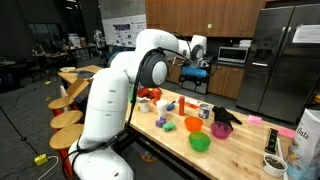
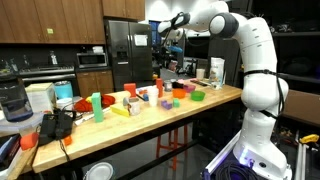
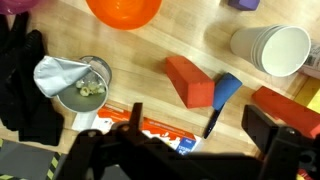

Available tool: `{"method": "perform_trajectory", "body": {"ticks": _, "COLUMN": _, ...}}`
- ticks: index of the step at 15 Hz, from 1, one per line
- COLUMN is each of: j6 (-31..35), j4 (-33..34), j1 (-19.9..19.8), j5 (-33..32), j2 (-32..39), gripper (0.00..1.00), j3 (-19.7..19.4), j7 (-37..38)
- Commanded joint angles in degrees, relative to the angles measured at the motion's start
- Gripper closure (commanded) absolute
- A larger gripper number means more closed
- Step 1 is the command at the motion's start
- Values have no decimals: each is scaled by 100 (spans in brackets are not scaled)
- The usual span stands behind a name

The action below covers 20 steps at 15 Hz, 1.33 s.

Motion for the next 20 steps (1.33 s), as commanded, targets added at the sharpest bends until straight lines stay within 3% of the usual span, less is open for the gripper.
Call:
{"method": "perform_trajectory", "body": {"ticks": 1, "j6": -324, "j4": 325, "j1": -165, "j5": 271, "j2": 194, "gripper": 0, "j3": 146, "j7": -453}}
{"method": "perform_trajectory", "body": {"ticks": 20, "j6": -1228, "j4": 1519, "j1": -273, "j5": 409, "j2": 1236, "gripper": 0, "j3": 278, "j7": -413}}
